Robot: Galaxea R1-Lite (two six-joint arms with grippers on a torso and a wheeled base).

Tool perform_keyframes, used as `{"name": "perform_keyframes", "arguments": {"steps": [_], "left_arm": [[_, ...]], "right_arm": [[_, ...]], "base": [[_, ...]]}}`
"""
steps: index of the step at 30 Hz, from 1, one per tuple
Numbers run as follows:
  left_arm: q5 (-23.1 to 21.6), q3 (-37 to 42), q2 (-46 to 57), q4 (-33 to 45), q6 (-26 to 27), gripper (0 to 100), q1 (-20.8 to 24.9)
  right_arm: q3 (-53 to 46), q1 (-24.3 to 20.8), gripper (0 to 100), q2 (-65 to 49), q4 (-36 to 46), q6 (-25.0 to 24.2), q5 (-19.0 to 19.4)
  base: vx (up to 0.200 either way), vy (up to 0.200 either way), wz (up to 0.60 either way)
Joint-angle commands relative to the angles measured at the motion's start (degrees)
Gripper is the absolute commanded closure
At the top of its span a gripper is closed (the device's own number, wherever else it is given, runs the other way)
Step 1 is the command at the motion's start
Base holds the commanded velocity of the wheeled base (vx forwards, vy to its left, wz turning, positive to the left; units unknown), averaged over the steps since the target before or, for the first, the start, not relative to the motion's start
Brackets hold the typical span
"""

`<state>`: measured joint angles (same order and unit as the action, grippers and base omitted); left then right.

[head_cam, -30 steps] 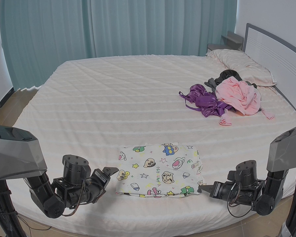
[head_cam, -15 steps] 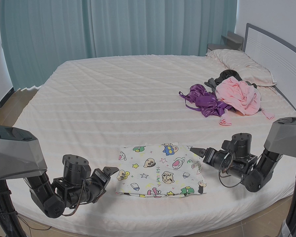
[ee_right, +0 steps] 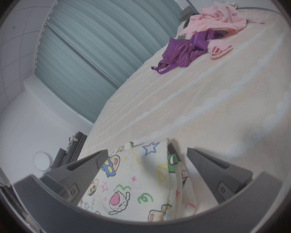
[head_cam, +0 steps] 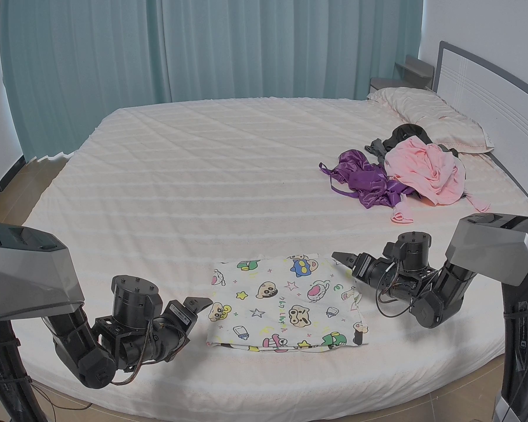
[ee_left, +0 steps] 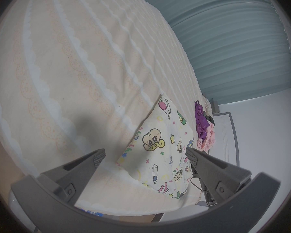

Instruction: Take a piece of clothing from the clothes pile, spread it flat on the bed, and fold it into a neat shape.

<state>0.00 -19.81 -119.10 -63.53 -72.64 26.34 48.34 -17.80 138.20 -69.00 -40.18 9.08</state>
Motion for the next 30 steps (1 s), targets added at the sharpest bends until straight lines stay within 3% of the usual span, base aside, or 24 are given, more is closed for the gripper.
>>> {"name": "perform_keyframes", "arguments": {"steps": [1, 6, 7, 30], "left_arm": [[0.00, -0.05, -0.08, -0.02, -0.04, 0, 0.02], [0.00, -0.05, 0.01, -0.02, -0.04, 0, 0.02], [0.00, -0.14, 0.01, -0.02, -0.13, 0, 0.02], [0.00, -0.14, -0.08, -0.02, -0.04, 0, 0.02]], "right_arm": [[0.97, 0.13, 0, 1.28, -0.08, 0.01, 0.23], [2.11, -0.13, 0, 1.72, 0.44, -0.07, 0.94], [2.38, -0.31, 100, 1.72, 0.62, -0.07, 1.38], [2.82, 2.68, 100, 1.63, -0.17, -3.41, 0.23]], "base": [[0.000, 0.000, 0.00], [0.000, 0.000, 0.00], [0.000, 0.000, 0.00], [0.000, 0.000, 0.00]]}}
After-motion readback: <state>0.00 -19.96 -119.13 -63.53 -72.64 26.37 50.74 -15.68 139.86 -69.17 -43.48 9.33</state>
